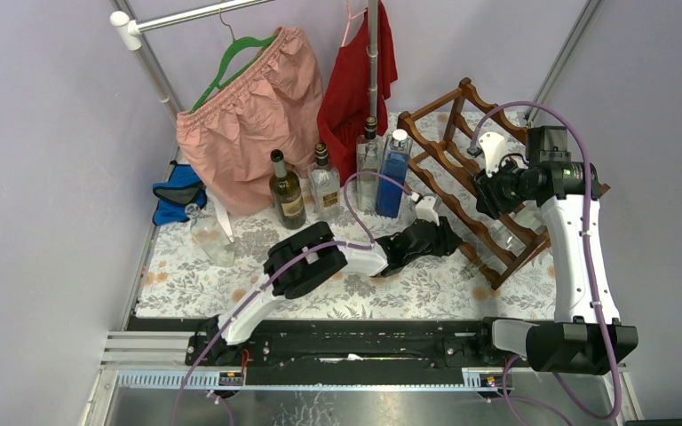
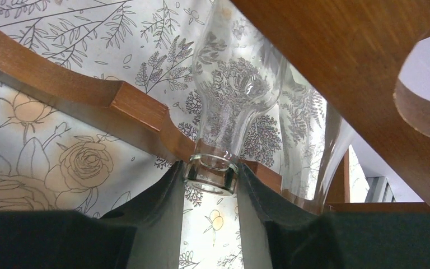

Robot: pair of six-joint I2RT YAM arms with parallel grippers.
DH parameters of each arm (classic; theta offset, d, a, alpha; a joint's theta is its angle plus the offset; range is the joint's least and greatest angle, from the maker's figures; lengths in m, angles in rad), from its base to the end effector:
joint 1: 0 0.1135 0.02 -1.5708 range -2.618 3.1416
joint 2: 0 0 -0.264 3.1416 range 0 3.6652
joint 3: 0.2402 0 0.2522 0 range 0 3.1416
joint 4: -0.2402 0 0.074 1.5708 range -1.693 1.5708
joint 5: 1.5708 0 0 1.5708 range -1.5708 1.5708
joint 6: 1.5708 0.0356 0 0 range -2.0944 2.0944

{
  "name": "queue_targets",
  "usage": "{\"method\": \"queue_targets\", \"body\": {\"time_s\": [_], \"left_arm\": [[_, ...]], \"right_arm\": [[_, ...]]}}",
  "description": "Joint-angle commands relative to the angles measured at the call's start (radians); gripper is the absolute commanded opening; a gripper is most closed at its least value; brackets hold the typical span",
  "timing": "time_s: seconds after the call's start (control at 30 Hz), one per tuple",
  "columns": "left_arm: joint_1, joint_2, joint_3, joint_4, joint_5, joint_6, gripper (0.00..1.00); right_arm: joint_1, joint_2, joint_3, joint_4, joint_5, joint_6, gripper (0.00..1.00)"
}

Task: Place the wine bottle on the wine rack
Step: Place the wine bottle in the wine rack.

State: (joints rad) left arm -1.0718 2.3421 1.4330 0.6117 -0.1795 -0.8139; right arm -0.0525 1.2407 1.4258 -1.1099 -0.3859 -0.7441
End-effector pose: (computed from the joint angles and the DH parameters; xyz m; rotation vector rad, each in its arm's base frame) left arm 0.2478 -0.4414 0.1144 0.1265 2.0206 -1.1020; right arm 0.2290 0.0014 0.3819 -0.9619 2.2065 0.1207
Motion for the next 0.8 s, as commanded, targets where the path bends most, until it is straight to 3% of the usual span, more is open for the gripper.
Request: {"method": "queue_targets", "body": {"time_s": [0.0,0.1,0.4,0.77], "left_arm": [[-0.001,0.031,0.060,0.014,0.025,0.039,0.30],[0.000,0.039,0.069,0.009,0.032,0.032,0.36],[0.000,0.009,0.036,-0.015,-0.003,0.027,0.70],[-0.002,-0.031,-0.020,0.011,-0.005,0.030,0.73]], "right_arm": [[0.006,-0.014,-0.004,-0.028,-0.019,-0.008,0.49],[0.006,-0.013,-0.004,-0.028,-0.018,-0.008,0.50],[0.006,-0.014,-0.004,-0.028,-0.023,-0.009,0.50],[0.006,-0.013,-0.004,-0.030,-0.026,-0.008,0.50]]}}
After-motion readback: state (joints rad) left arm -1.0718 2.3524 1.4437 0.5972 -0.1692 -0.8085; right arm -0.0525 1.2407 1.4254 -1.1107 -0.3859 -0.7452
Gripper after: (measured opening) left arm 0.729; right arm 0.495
